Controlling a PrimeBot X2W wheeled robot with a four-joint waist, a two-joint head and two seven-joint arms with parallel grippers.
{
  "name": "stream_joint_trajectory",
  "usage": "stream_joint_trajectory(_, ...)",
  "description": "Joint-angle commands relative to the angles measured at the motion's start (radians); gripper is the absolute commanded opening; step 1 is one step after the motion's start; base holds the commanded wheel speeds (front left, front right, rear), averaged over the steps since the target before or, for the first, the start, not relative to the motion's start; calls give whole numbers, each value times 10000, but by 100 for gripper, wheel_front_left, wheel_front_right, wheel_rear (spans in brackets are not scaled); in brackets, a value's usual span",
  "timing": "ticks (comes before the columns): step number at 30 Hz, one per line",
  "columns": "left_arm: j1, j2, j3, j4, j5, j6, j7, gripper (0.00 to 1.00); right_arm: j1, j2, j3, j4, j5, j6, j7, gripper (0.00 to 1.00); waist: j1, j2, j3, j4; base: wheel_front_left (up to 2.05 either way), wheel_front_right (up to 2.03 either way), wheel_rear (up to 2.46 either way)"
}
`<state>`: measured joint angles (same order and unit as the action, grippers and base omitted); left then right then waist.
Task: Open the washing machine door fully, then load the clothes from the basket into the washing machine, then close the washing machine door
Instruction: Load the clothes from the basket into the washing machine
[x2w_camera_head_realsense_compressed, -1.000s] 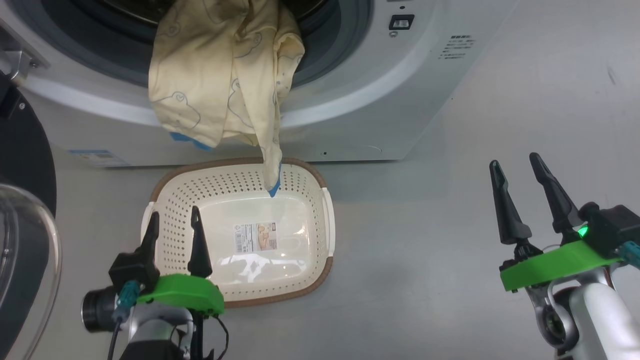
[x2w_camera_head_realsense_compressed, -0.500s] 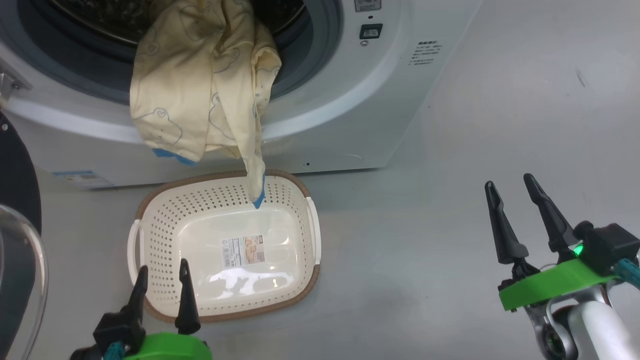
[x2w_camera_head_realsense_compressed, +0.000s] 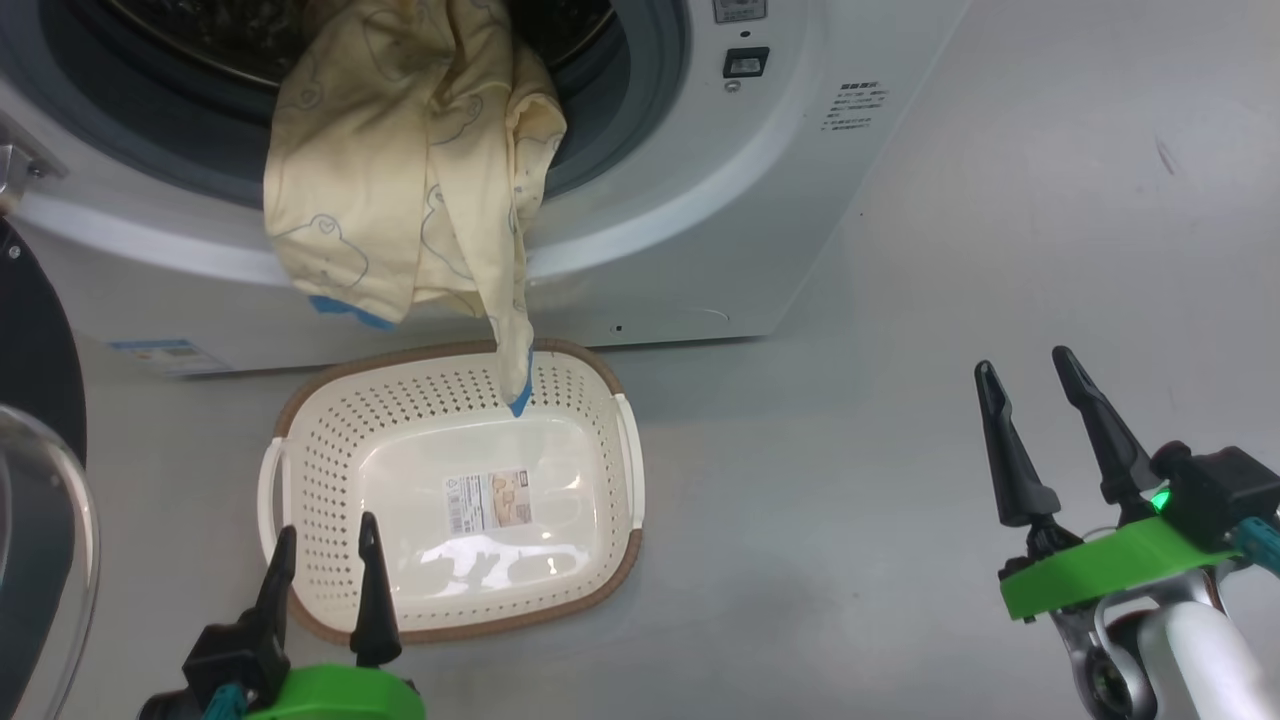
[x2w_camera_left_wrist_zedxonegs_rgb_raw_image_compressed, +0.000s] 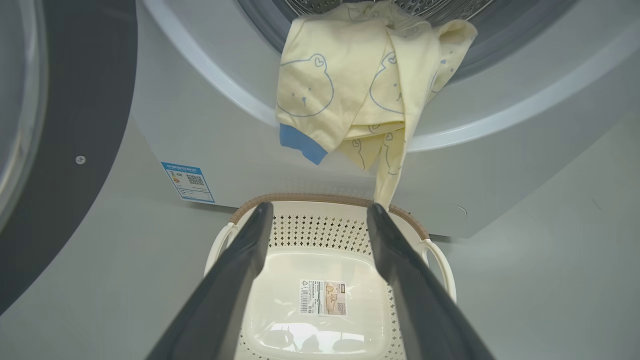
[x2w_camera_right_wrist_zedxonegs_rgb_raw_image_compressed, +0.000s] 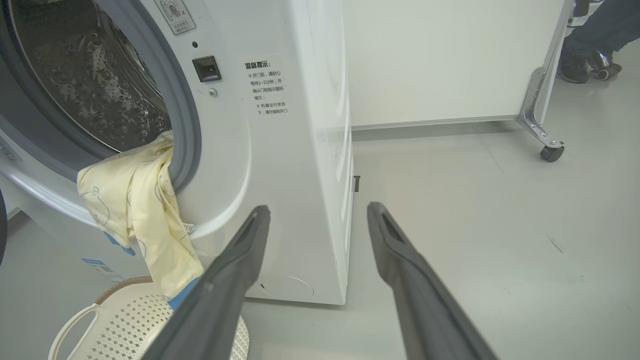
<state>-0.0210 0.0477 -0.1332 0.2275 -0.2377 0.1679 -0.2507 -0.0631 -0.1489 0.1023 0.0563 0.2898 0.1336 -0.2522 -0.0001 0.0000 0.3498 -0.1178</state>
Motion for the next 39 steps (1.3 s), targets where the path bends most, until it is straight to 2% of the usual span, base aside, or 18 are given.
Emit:
stream_joint_trajectory(1,61,28,317,-313,-39,12,-110,100,32,-58,213,-246,-80,-29,-96,100,1,0,5,-16,0,0,0)
stream_joint_trajectory(6,-281,28,329,-89,102,-277,-110,100,5,-40,357,-263,-62,-29,-96,100,1,0,99,-104,0,0,0)
stream_joint_trajectory(14,-2149,27,20,882,26,-547,-110,100,-275,43,529,-262,-6,-29,-96,100,1,0,529,-324,0,0,0)
stream_joint_trajectory(19,-3396,27,-226,1906,-222,-505,45,100,-475,137,587,-246,41,-29,-96,100,1,0,757,-533,0,0,0)
stream_joint_trajectory(25,-4910,44,-76,2919,-631,-511,280,100,-629,246,572,-232,78,-29,-96,100,1,0,995,-743,0,0,0)
stream_joint_trajectory(39,-6498,29,-521,4472,-1219,-18,682,100,-898,371,625,-235,119,-29,-96,100,1,0,1300,-892,0,0,0)
